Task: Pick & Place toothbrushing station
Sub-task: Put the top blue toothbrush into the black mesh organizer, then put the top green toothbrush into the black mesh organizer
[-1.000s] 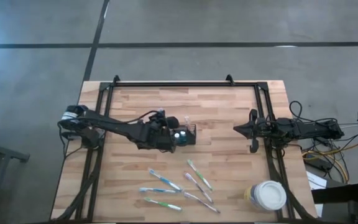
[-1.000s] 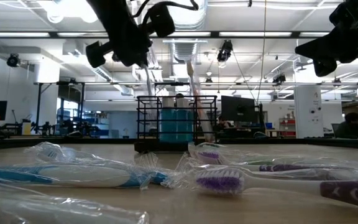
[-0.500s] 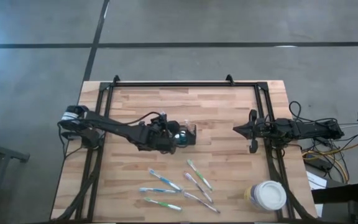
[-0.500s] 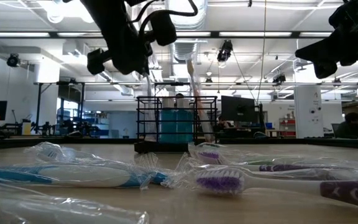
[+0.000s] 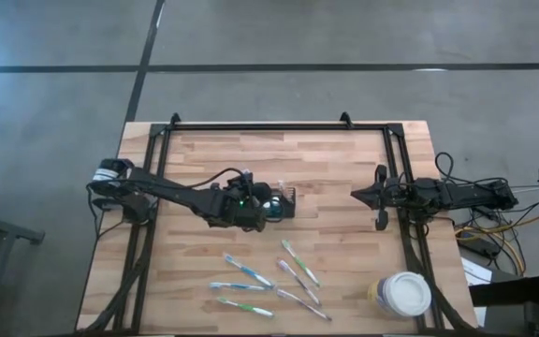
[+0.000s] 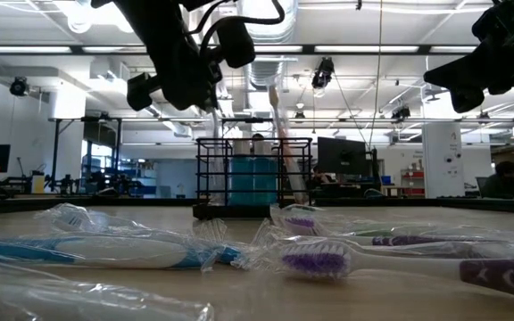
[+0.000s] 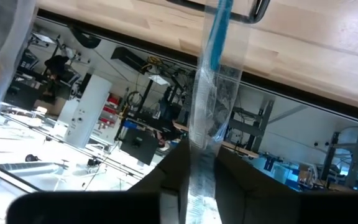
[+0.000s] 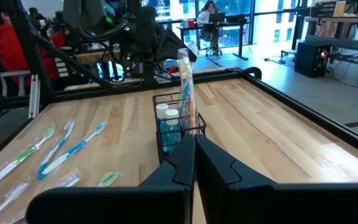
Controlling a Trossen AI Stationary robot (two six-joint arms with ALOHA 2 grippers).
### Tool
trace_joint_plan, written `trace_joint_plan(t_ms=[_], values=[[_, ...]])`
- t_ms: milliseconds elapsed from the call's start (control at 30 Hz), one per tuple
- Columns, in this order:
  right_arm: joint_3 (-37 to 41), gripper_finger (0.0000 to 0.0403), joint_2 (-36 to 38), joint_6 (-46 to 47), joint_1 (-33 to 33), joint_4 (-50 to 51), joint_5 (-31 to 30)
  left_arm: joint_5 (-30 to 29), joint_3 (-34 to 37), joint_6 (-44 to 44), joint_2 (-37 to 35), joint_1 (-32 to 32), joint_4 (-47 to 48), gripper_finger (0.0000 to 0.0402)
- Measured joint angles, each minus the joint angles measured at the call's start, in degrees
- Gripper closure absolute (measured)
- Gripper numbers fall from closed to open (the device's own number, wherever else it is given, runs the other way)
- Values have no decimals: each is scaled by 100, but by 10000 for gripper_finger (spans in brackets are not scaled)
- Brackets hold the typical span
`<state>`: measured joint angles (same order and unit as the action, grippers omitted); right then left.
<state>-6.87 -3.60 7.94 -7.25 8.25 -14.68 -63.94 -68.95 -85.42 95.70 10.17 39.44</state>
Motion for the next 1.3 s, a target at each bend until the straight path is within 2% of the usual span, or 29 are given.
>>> trace_joint_plan(t_ms=[433,633,800,900,967,1033,1133,1200,1300], values=[[2,394,0,0,0,0,7,-5,-273,73,-8,52,17,246],[3,394,1,0,0,-2,15,-32,-556,288,-201,138,101,220],[4,394,0,8,0,-6,15,-174,-592,988,-810,151,447,219],[4,394,2,44,0,-13,15,-61,-592,2095,-1331,150,1021,220],[4,394,4,48,0,-22,15,493,-590,3237,-1744,149,1443,220],[4,394,6,46,2,-34,11,1563,-581,4466,-2203,126,1729,220],[4,394,4,47,2,-78,-18,3194,-553,6099,-2862,-58,1531,226],[4,394,4,46,2,-121,-28,4092,-392,6929,-3307,-167,1121,238],[4,394,6,46,2,-197,-30,5047,328,7494,-4071,-219,-250,270]])
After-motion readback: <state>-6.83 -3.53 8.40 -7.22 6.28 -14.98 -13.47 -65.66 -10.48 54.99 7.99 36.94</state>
